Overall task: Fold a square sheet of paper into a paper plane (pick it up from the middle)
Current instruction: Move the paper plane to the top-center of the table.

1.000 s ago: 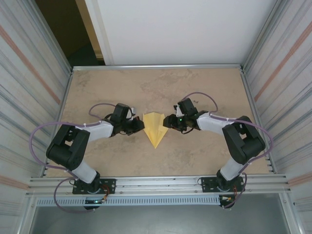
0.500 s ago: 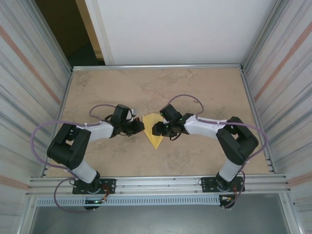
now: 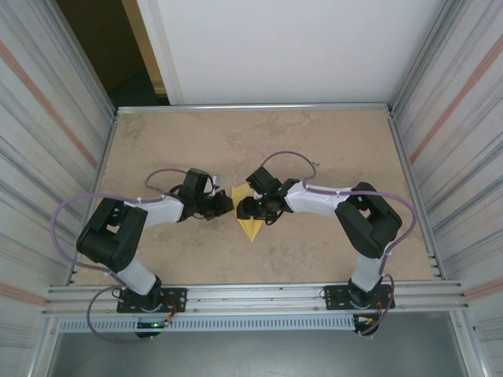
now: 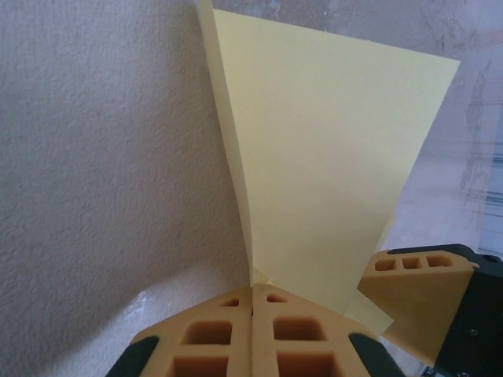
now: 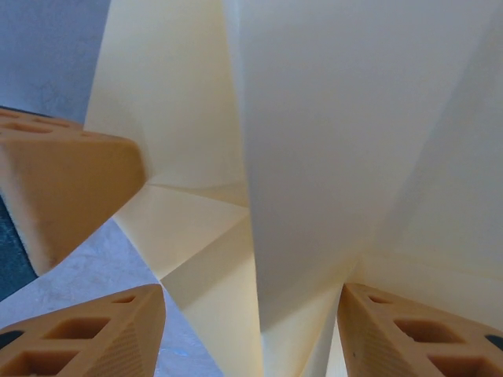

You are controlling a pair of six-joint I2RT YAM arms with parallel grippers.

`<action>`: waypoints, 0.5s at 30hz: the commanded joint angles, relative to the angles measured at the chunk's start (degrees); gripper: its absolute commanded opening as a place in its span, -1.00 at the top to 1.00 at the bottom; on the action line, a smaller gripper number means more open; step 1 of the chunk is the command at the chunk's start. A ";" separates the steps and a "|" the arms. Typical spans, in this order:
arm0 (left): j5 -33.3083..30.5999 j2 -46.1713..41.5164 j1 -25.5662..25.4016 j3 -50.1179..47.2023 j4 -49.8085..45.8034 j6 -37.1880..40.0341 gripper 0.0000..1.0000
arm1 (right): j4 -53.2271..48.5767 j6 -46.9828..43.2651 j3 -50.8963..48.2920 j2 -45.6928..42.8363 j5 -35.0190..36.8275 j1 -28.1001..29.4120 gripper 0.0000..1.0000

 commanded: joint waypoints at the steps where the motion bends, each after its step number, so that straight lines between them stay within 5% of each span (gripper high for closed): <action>1: 1.60 0.91 0.40 0.40 1.48 0.64 1.00 | -3.45 -0.99 1.91 1.65 1.01 0.44 -0.22; 8: 2.28 1.01 0.40 0.49 1.92 0.47 1.00 | -6.09 -2.05 3.93 3.48 2.36 1.49 -0.26; 15: 2.13 0.84 0.34 0.40 1.57 0.46 0.99 | -7.37 -1.68 4.20 3.14 4.83 1.66 0.00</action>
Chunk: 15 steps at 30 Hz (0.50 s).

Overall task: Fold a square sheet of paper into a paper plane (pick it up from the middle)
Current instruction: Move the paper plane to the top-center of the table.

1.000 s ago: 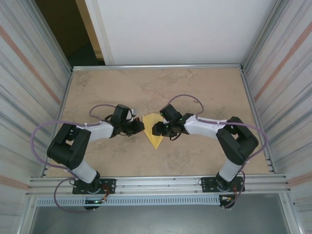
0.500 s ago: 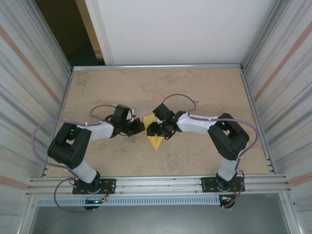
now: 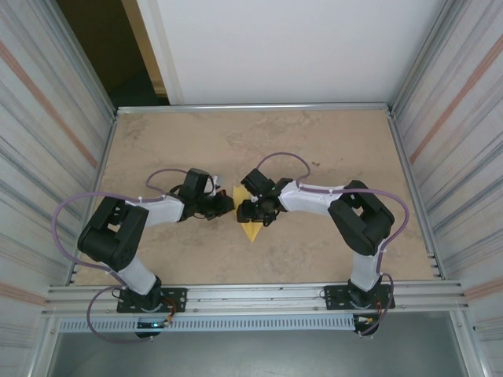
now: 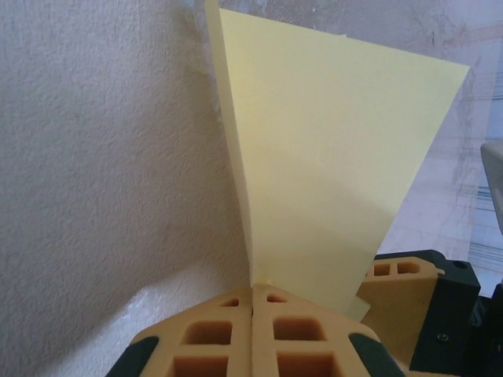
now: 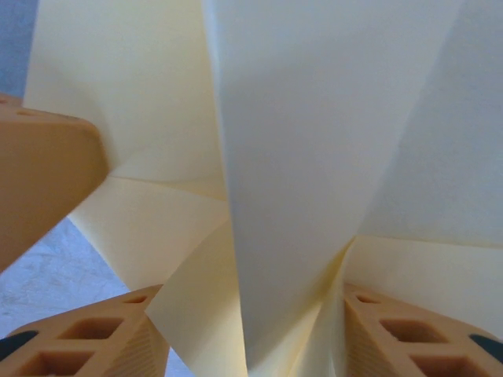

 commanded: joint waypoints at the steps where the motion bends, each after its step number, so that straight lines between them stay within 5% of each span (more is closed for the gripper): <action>1: 1.10 0.33 0.34 0.38 0.29 0.41 0.99 | -2.62 -0.58 1.33 0.27 2.66 0.31 0.03; 15: 0.17 -0.13 0.35 0.36 -1.24 1.04 0.82 | -4.36 0.34 1.84 0.53 5.47 0.25 0.40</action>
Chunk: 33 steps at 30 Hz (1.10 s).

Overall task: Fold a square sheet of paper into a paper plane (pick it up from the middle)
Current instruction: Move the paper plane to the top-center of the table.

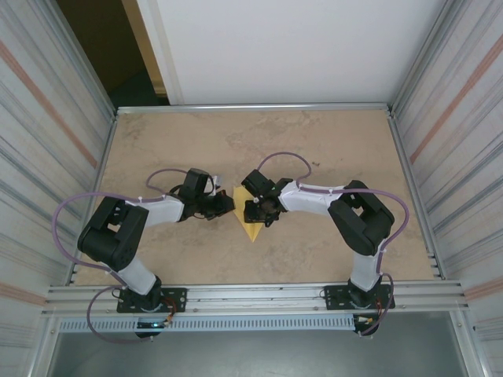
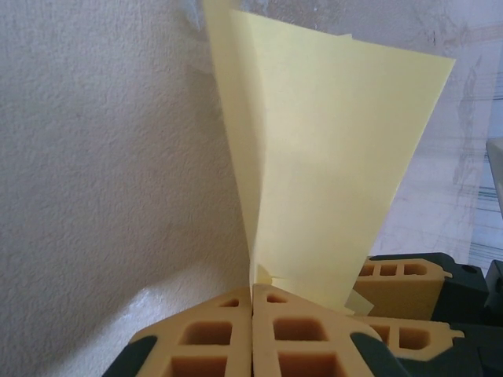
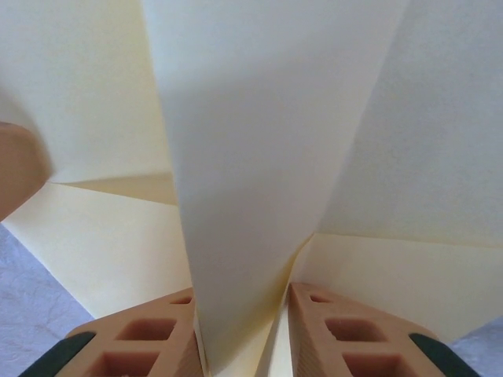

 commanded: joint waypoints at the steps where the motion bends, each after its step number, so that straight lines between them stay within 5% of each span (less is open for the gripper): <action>1: 0.24 -0.13 0.35 0.41 -1.23 1.08 0.81 | -2.43 0.54 2.03 0.83 1.79 0.15 0.40; 14: -2.07 -2.99 1.01 0.76 -5.14 2.74 0.63 | -5.46 -0.25 3.60 0.83 5.20 -0.59 0.73; 25: -11.99 -11.20 3.83 -1.49 -11.83 3.45 -0.31 | -6.05 -8.62 6.91 -0.47 6.75 -10.52 0.84; 33: -14.23 -12.20 3.85 -1.42 -13.22 3.89 -0.63 | -8.09 -15.75 17.02 8.74 6.72 -16.79 0.83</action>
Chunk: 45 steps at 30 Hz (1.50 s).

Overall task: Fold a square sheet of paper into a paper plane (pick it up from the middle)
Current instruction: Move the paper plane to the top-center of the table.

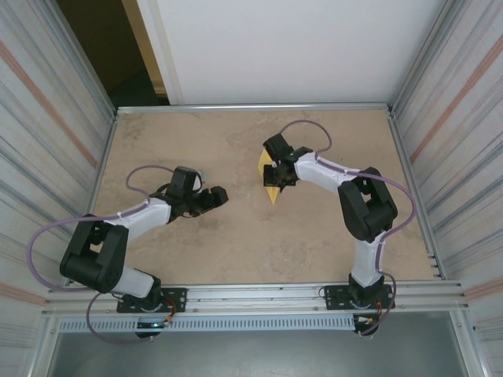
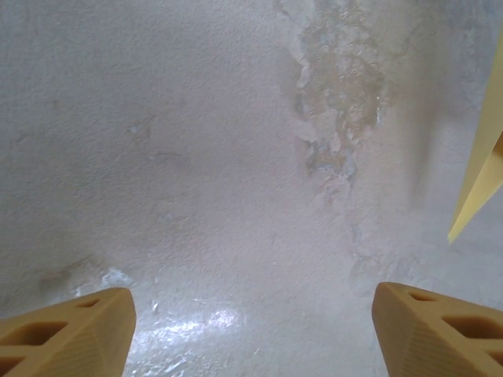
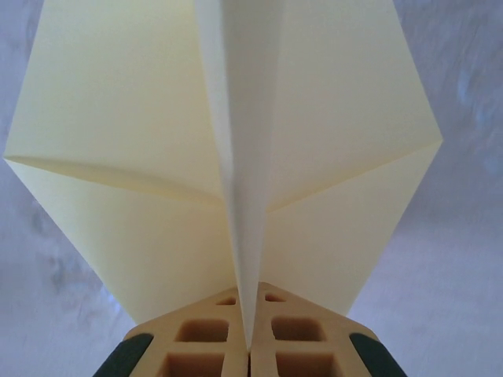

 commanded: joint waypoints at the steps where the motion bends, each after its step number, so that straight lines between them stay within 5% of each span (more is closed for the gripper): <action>1: -1.90 -1.45 0.20 -0.68 -1.79 0.93 -0.65 | -2.48 -4.75 3.58 4.78 -0.20 -1.89 0.83; 15: -1.31 -0.95 0.20 -1.31 -1.10 0.69 -0.87 | -4.86 -7.69 9.78 13.07 1.99 -4.70 0.51; 37: -1.08 0.05 0.20 -1.43 -0.66 0.64 -0.93 | -5.02 -6.47 9.82 18.48 8.61 -2.69 0.43; 45: -1.28 -1.23 0.20 0.35 -2.42 1.17 -0.94 | -4.68 -3.44 10.57 12.83 8.02 -2.91 0.49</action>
